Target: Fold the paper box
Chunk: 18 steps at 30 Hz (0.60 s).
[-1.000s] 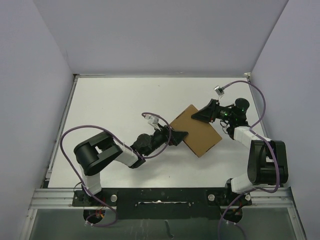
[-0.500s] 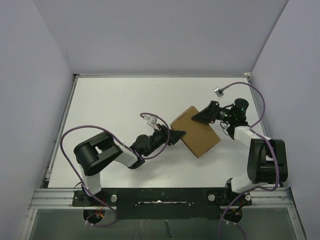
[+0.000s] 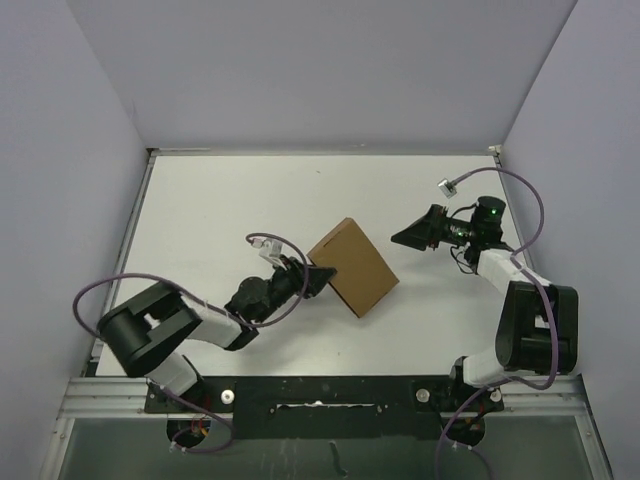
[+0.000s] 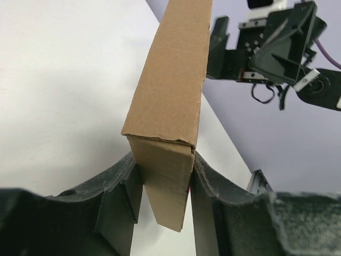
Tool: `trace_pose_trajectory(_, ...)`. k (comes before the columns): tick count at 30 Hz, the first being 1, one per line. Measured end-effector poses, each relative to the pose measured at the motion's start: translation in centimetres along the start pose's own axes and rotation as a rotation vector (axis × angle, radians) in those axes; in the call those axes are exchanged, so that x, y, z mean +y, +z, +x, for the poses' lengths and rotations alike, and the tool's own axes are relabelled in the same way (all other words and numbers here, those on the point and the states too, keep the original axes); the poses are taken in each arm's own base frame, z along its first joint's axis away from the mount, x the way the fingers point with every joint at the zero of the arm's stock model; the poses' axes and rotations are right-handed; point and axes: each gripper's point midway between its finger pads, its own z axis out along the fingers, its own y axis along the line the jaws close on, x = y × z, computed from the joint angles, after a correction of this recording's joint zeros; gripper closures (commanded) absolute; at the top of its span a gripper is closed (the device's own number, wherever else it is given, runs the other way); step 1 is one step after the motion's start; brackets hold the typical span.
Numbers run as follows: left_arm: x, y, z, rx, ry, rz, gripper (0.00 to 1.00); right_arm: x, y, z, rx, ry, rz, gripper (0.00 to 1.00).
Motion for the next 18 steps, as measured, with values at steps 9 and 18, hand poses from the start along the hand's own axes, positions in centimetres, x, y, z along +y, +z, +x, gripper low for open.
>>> trace_pose_trajectory(9,3.2,-5.2,-11.2,-0.041,0.197,-0.308,0.99,-0.2,-1.8,-0.6,-0.018,-0.106,0.097,0.01)
trace_pose_trajectory(18,3.2,-8.3,-19.3,0.255,0.538,-0.8,1.0,-0.8,-2.2,-0.2,-0.005,-0.111,0.14,0.0)
